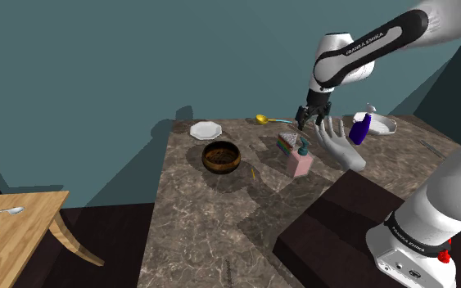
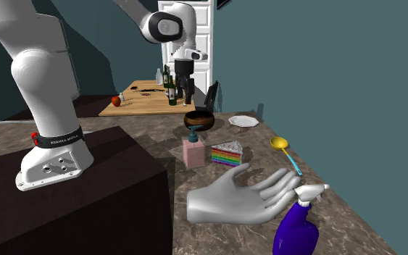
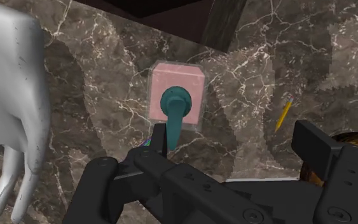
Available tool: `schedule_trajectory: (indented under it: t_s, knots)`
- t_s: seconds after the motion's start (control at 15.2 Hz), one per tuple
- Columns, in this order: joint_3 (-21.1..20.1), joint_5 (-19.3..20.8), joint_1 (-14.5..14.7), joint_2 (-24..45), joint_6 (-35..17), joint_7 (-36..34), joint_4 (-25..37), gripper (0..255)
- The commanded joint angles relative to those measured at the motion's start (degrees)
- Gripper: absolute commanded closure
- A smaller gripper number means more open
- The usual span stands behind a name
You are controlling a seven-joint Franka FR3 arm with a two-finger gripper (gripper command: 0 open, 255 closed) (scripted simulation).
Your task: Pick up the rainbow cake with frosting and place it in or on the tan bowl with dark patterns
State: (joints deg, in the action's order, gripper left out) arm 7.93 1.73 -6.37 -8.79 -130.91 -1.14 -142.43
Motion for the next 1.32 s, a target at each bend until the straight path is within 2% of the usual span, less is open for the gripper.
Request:
schedule_trajectory:
  t_s: [0.0,0.59,1.12,1.25]
  knots:
    - [0.63,-0.58,-0.46,4.44,-3.97,-0.3,1.0,0]
    - [1.95,-6.07,-2.96,24.6,-15.62,-0.26,11.26,0]
    - [1.13,-11.24,-7.2,41.78,-20.88,-0.3,24.68,0]
    - [0.79,-11.54,-7.48,43.2,-21.86,-0.09,25.12,0]
